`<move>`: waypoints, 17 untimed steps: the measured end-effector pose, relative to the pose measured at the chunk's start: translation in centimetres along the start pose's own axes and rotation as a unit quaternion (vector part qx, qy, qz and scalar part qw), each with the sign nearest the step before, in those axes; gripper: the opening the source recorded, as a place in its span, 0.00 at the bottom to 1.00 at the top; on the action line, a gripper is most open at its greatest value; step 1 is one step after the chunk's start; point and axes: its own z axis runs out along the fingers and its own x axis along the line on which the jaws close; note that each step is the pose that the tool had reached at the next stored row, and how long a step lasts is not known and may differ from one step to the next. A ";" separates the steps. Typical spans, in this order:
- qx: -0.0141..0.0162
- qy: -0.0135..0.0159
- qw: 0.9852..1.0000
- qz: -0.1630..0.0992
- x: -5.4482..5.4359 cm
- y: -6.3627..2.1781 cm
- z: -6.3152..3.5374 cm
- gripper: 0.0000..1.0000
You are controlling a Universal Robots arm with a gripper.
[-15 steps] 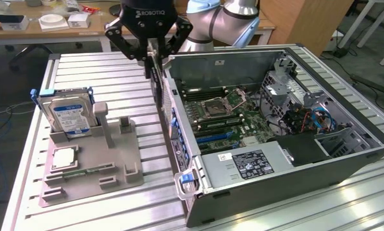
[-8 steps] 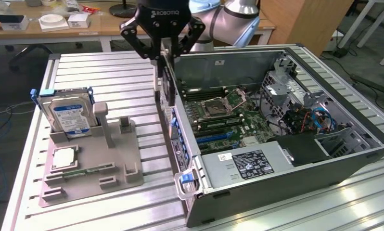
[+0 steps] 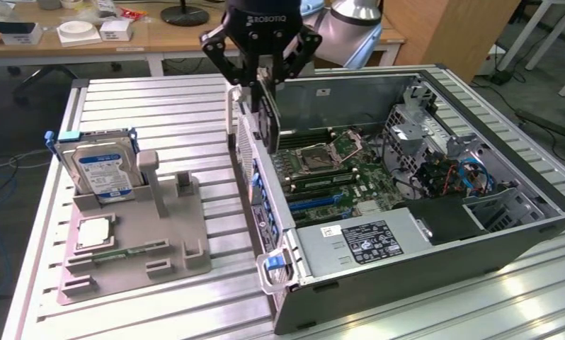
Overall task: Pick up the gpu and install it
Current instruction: 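Pick up the gpu and move the gpu toward the slot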
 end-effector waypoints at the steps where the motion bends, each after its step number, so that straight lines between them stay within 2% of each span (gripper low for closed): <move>1: 0.000 0.000 1.000 0.000 -0.2 -0.01 0.01 0.27; 17: 0.000 0.000 1.000 0.004 -4.7 -0.13 0.20 0.27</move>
